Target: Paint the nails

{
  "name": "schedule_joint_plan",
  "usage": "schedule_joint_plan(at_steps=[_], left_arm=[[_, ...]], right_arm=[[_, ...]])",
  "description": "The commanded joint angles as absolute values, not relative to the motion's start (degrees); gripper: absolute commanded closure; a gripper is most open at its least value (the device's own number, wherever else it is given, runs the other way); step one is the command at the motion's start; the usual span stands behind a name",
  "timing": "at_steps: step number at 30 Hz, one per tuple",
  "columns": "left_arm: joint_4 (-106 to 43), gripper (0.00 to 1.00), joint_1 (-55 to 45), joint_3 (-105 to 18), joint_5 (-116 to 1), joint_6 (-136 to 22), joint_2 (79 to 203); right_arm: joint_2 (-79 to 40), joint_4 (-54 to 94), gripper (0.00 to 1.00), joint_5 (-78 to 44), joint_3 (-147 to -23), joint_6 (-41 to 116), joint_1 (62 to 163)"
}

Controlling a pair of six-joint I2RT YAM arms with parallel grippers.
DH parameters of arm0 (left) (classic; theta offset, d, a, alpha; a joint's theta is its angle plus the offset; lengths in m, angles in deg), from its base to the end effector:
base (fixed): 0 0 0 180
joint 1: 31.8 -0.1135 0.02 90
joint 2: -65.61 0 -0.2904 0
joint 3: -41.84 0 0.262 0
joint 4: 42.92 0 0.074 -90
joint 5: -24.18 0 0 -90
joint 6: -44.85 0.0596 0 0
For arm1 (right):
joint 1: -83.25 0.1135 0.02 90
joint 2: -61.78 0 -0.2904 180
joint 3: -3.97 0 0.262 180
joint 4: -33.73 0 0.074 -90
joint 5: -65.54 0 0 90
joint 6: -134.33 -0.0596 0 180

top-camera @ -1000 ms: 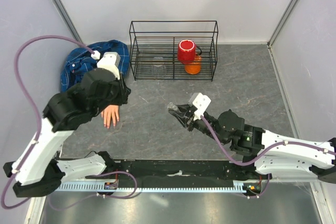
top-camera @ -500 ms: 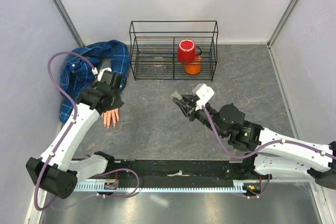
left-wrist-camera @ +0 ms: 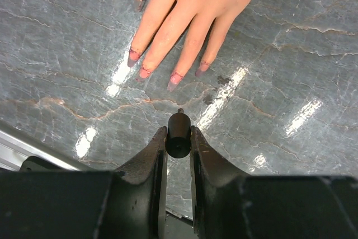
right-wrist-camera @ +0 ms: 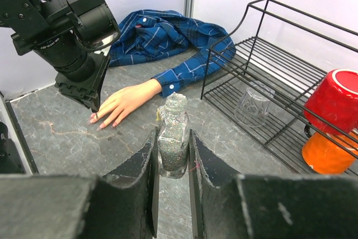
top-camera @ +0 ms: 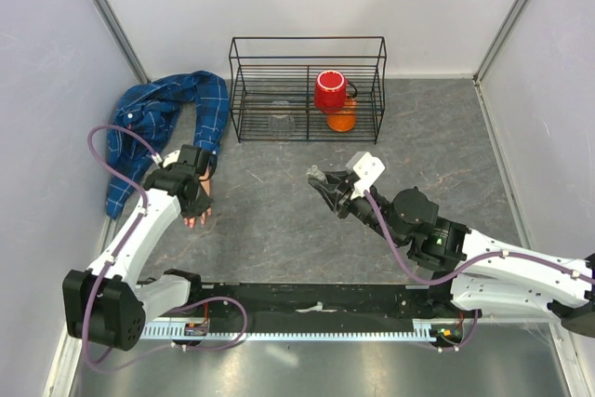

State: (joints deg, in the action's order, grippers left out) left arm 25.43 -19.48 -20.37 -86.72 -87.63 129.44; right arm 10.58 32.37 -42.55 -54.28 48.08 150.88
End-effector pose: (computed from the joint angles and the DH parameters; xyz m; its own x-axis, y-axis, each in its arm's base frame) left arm 0.1982 -0.0215 0.2449 -0.7309 -0.4861 -0.4790 -0.5609 0.8277 0.0159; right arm 0.1039 0.2039 0.3849 0.0875 0.0491 -0.9950 -0.7573 0.6521 -0.0344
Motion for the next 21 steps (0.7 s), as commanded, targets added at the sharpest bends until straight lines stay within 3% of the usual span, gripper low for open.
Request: schedule_joint_plan(at_steps=[1, 21], left_arm=[[21.7, 0.98, -20.2, -19.4, -87.0, -90.1, 129.2], [16.2, 0.98, -24.0, -16.5, -86.7, -85.0, 132.9]], right_arm=[[9.7, 35.5, 1.0, -42.6, -53.7, 47.4, 150.7], [8.5, 35.4, 1.0, -42.0, -54.1, 47.4, 149.2]])
